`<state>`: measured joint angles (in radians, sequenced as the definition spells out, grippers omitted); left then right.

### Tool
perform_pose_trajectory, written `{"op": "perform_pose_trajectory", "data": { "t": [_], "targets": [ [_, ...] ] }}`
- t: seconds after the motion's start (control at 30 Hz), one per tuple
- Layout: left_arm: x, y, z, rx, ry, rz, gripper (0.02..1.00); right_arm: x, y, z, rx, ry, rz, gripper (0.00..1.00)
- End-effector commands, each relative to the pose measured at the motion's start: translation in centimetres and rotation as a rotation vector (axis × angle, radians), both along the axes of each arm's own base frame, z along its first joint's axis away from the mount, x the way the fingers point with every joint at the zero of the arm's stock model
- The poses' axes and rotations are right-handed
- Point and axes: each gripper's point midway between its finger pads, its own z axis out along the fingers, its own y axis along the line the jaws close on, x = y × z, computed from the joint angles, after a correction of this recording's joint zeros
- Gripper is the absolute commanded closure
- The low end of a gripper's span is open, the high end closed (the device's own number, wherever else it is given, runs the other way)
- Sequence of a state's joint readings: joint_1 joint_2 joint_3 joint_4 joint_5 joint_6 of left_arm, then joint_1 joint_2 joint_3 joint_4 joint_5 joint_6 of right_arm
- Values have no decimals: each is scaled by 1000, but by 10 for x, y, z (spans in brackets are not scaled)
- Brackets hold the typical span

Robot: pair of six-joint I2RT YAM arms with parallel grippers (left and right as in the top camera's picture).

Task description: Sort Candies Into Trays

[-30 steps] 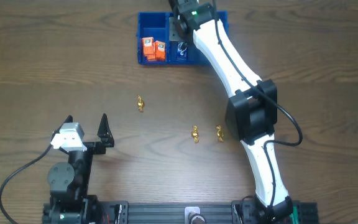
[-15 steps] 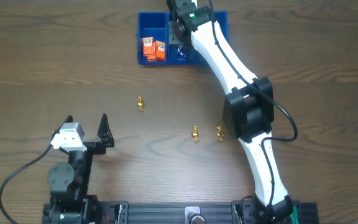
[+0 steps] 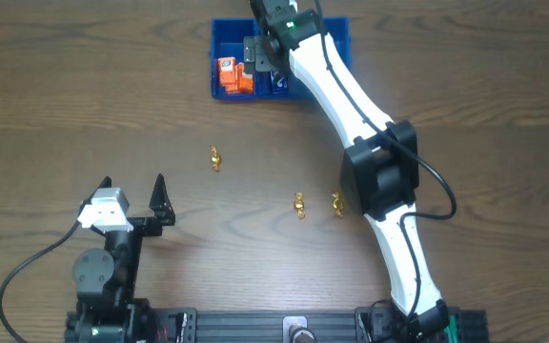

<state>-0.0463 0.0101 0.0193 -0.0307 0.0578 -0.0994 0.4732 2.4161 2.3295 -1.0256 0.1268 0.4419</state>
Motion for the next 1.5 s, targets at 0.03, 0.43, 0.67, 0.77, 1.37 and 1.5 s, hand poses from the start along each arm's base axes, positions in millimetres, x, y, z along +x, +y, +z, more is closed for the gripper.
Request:
{"op": "perform_pose_trajectory", "data": {
  "t": [0.03,0.43,0.67,0.77,1.37,1.5],
  "targets": [
    [-1,0,-16,15,51,-4,23,-27,16,79,46,-78,30,3],
    [-1,0,-16,16,51,-4,20,-143,111,7,-41,153,157,1],
    [-1,0,-16,15,51,-4,20,-157,124,-48,-65,212,130,3],
    [-1,0,-16,15,51,-4,20,-158,124,-69,-84,241,130,5],
    [-1,0,-16,15,51,-4,20,-170,124,-114,-103,342,113,237],
    [-1,0,-16,16,51,-4,20,-171,123,-114,-104,344,113,380]
  ]
}}
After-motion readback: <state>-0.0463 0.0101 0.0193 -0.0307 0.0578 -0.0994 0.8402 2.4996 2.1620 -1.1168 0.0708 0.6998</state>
